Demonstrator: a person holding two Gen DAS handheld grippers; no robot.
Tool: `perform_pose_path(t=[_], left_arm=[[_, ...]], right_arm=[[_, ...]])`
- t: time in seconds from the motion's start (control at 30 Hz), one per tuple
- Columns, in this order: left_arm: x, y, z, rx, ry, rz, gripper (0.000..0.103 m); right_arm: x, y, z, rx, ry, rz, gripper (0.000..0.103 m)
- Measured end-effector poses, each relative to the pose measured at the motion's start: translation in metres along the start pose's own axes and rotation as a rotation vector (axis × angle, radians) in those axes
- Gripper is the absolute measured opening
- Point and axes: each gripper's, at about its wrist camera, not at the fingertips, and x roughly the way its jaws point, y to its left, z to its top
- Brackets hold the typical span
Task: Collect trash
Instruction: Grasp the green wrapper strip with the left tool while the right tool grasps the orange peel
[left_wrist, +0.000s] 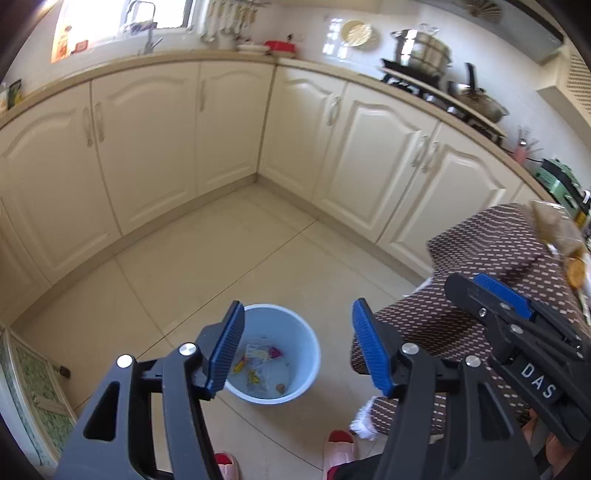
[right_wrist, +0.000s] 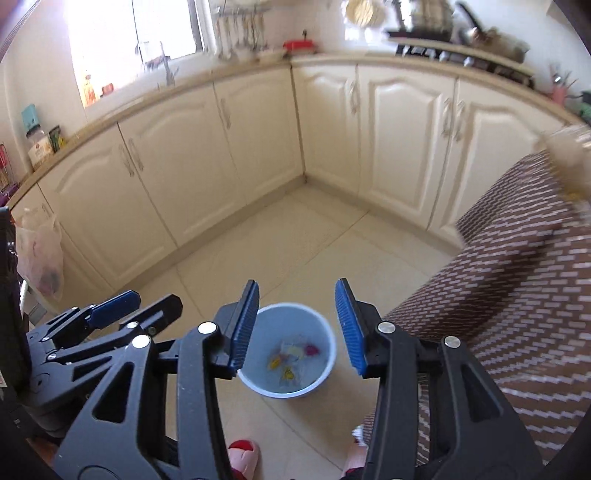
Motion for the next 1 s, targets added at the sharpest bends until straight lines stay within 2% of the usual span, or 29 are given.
perform_pose_path(t=[0.13,0.3,0.53,0.67,0.77,0.83,1.0], left_arm=[[-0.034,-0.046,0.000,0.062,-0.040,-0.073,0.062],[-0.062,-0.113,-0.003,0.163,-0.057,-0.175,0.062],[-0.074,-0.220,-0.007,0.314,-0.023,-0.344,0.062],[-0.068,-0.278,-0.018,0.395,0.012,-0.409,0.062],[-0.053,-0.322,-0.023,0.453,0.048,-0.435,0.062],[-0.044,-0.344,-0.027,0.487,0.066,-0.424,0.062],[-0.009,-0.384,-0.035,0.552,0.143,-0.343,0.061]], right_arm=[[-0.059,-0.018,-0.002,-0.004,-0.086,-0.052,0.044],[-0.127,-0.061,-0.012,0.036,-0.167,-0.138,0.046],[-0.201,-0.155,-0.033,0.184,-0.225,-0.322,0.049],[-0.231,-0.211,-0.048,0.281,-0.240,-0.417,0.050],[-0.239,-0.239,-0.054,0.328,-0.237,-0.434,0.052],[-0.245,-0.254,-0.060,0.353,-0.227,-0.435,0.053],[-0.243,-0.275,-0.063,0.382,-0.192,-0.423,0.055]])
